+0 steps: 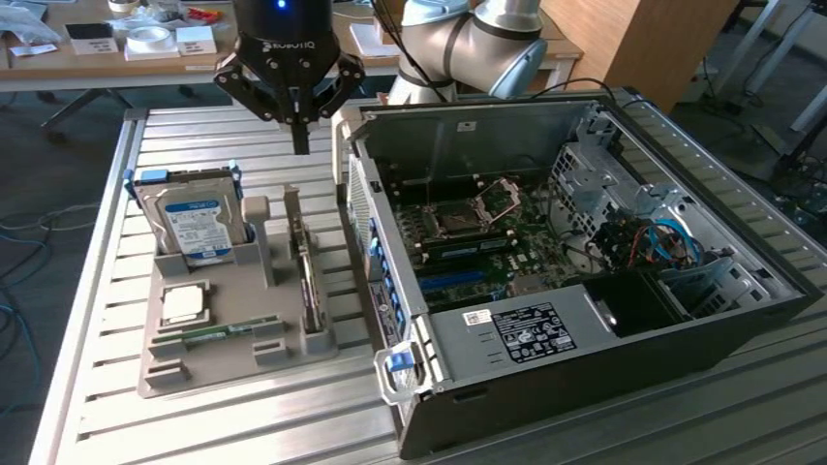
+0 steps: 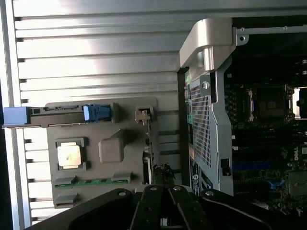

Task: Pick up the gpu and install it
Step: 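Reach for the gpu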

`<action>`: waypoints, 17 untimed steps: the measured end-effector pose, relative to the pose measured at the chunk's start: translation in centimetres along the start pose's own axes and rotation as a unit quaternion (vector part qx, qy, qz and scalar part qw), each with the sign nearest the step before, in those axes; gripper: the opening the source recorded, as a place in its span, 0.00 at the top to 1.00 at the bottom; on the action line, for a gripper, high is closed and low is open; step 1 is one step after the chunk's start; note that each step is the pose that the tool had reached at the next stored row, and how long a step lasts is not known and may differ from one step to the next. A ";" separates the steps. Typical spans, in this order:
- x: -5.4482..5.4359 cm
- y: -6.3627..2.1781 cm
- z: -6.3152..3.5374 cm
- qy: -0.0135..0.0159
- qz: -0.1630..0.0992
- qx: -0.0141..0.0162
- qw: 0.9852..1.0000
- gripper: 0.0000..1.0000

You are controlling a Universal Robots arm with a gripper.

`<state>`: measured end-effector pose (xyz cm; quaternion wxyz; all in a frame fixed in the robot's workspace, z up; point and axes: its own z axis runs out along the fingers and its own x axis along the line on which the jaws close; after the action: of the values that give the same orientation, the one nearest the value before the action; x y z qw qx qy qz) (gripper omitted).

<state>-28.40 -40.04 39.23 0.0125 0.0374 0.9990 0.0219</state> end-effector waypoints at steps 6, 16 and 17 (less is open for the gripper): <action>0.3 -0.51 -0.01 0.000 0.000 0.000 1.000 0.89; 0.3 -1.65 -0.06 0.000 0.000 0.000 1.000 0.89; 0.3 -1.66 -0.05 0.000 0.000 0.000 1.000 0.89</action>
<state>-28.86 -41.66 39.20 0.0125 0.0375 0.9990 0.0218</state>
